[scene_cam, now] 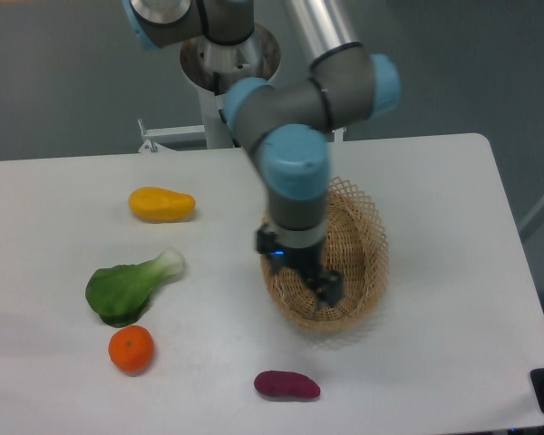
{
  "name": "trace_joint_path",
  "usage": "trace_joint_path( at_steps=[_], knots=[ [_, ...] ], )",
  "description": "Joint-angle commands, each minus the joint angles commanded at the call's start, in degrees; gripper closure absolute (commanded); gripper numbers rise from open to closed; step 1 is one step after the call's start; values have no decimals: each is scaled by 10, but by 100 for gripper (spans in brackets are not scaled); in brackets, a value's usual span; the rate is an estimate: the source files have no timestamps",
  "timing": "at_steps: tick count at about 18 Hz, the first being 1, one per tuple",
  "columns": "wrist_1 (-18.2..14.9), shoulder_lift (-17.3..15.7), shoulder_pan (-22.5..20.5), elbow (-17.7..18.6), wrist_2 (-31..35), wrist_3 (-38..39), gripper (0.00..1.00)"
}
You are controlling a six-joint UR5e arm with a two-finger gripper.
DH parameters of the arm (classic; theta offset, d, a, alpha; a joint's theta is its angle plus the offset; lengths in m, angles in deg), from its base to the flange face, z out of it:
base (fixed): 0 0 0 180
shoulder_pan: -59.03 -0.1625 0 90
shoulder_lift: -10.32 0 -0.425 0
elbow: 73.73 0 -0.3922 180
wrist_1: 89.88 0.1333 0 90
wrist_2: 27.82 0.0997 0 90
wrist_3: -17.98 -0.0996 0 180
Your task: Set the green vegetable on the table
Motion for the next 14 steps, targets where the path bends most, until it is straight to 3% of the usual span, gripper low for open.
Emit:
trace_joint_path(
  at_steps=[5,11,14],
  knots=[
    [-4,25,-67,-34,-1,-103,0],
    [-111,77,-101,-149,2,-128,0],
    [-114,91,-111,-168,2,-142,0]
  ],
)
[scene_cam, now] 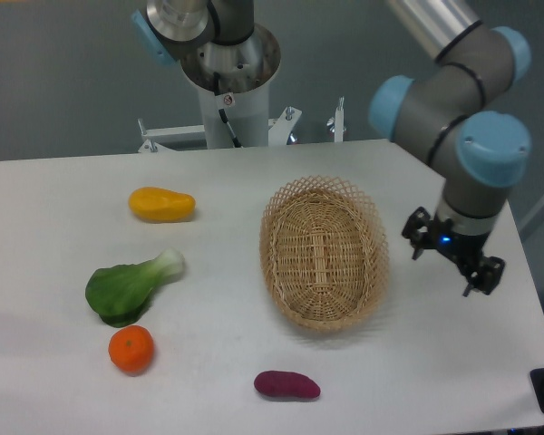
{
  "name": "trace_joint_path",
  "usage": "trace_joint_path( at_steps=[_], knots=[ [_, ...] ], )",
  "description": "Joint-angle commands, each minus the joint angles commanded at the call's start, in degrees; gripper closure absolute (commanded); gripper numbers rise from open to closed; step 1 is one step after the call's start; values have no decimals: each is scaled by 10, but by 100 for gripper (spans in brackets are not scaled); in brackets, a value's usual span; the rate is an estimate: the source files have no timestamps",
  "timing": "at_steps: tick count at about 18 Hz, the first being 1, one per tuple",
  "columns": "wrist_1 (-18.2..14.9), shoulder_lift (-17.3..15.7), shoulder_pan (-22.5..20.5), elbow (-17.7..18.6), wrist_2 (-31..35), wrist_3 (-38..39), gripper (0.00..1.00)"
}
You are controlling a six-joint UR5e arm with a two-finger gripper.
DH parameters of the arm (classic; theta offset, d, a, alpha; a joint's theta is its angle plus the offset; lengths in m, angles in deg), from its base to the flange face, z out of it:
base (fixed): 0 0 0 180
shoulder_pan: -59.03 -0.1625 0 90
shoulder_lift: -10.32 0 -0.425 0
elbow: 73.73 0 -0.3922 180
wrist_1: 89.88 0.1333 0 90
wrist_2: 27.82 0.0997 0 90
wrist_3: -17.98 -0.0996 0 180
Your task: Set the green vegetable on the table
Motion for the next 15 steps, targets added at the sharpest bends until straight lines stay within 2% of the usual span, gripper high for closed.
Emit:
trace_joint_path(
  at_steps=[5,15],
  knots=[
    [-2,18,-18,-21,2,-10,0],
    [4,29,-21,-21,3,-26,0]
  ],
)
